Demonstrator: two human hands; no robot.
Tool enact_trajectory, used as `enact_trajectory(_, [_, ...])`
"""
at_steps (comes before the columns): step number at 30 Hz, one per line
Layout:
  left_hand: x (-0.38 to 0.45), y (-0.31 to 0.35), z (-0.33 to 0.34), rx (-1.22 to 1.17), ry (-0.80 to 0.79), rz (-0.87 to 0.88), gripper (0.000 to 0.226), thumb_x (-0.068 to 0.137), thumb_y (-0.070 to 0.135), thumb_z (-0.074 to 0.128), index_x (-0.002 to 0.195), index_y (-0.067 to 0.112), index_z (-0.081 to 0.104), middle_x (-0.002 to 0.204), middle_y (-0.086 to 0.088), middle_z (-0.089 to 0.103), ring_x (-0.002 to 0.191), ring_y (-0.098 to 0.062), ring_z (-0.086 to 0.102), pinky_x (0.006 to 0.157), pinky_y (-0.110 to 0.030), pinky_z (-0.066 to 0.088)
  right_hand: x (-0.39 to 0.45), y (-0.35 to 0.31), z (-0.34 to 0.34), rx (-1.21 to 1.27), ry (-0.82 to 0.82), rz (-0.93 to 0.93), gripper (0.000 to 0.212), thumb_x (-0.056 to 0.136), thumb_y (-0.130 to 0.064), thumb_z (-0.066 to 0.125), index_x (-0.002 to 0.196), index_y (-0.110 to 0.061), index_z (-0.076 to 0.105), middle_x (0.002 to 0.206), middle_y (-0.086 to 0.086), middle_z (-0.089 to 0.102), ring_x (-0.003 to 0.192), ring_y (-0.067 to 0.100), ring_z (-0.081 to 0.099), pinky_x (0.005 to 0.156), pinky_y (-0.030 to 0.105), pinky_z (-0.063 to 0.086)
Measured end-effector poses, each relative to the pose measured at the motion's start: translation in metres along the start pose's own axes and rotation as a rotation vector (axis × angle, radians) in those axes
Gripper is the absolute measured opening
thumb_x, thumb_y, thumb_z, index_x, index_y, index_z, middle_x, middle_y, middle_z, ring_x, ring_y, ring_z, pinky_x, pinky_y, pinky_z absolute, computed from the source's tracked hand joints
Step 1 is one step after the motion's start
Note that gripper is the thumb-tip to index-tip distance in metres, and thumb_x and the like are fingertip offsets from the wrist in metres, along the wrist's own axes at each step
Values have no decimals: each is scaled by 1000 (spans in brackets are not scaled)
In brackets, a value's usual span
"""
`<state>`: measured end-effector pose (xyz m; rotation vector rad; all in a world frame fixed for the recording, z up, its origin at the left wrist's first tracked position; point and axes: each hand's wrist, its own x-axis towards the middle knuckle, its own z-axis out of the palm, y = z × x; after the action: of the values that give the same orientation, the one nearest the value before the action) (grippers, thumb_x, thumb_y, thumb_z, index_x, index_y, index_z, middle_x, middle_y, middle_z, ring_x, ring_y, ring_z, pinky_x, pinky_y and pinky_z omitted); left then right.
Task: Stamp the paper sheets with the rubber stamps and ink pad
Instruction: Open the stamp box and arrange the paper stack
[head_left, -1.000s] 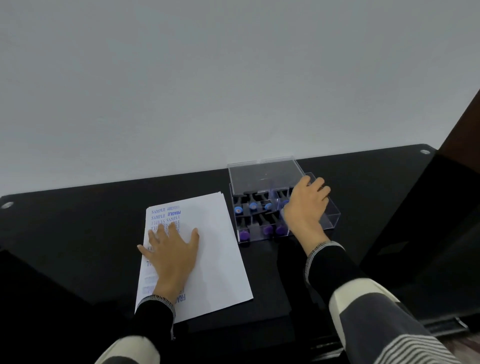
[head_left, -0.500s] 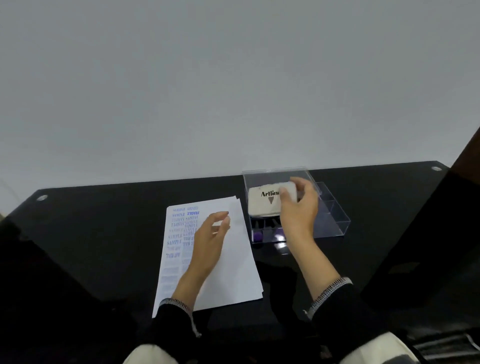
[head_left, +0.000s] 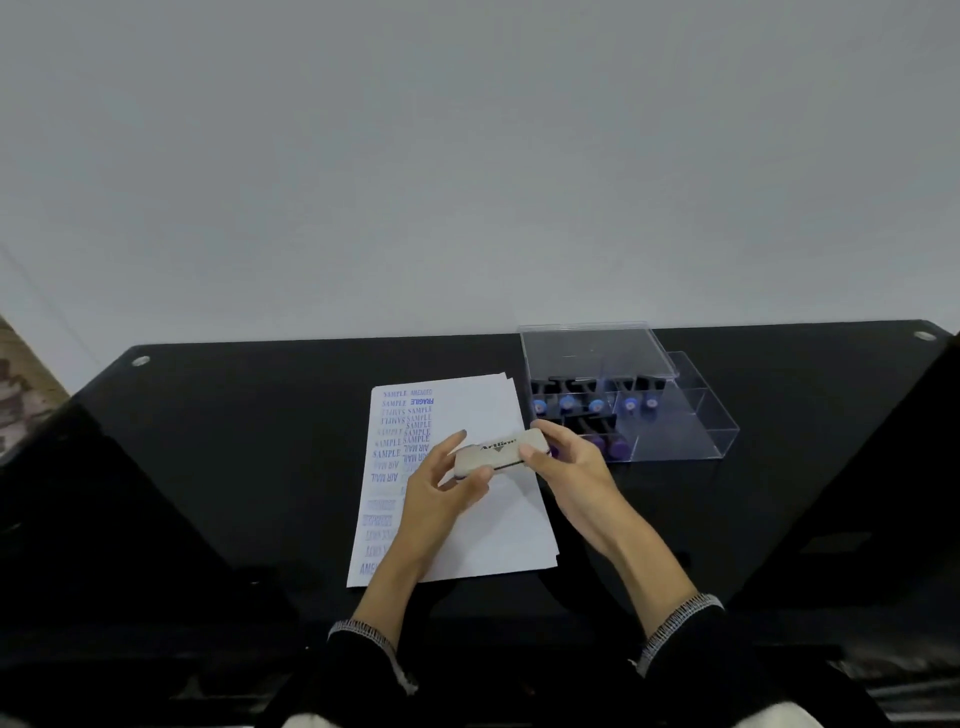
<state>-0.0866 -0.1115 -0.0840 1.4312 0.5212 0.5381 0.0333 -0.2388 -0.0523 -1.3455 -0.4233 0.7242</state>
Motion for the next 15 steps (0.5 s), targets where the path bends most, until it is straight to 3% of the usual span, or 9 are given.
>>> enact_trajectory(2, [-1,1,-1,13,11,6,61,74,27,83,128,31,56,120,5,66,107,-7,64,93,-26,53,1,1,-2,-147,50,-51,42,81,-26,72,120,-21,57,113,-6,64,105,8,60,90,23,48])
enact_trajectory(4, [-2,3,-1,32,-16,18,64,74,16,80,131,27,54,121,6,65,104,-1,64,83,-15,52,4,1,-1,-195,128,-93,42,80,-39,71,116,-20,60,110,-5,65,103,10,60,89,24,48])
enact_trajectory(7, [-2,2,-1,15,-89,35,73,69,4,82,130,28,50,123,8,64,108,-5,64,80,-16,51,6,-3,9,-269,221,-147,40,83,-50,61,103,-15,63,97,-1,67,91,11,64,77,22,52])
enact_trajectory(10, [0,1,-4,11,-117,26,92,63,6,84,136,39,39,128,10,59,114,-9,62,82,-20,53,12,-3,12,-409,305,-227,43,92,-47,52,86,-6,61,79,6,66,71,15,62,61,22,50])
enact_trajectory(12, [1,0,-3,32,-158,26,101,61,11,87,141,42,33,133,8,56,118,-15,60,88,-26,54,15,-3,9,-465,360,-270,43,96,-41,48,74,-6,57,67,3,59,60,12,53,54,13,42])
enact_trajectory(15, [2,-3,0,95,-191,45,103,60,14,88,141,44,31,138,6,52,121,-16,58,95,-31,52,17,-2,5,-520,412,-295,45,98,-37,44,73,-2,56,62,4,53,58,12,46,51,14,38])
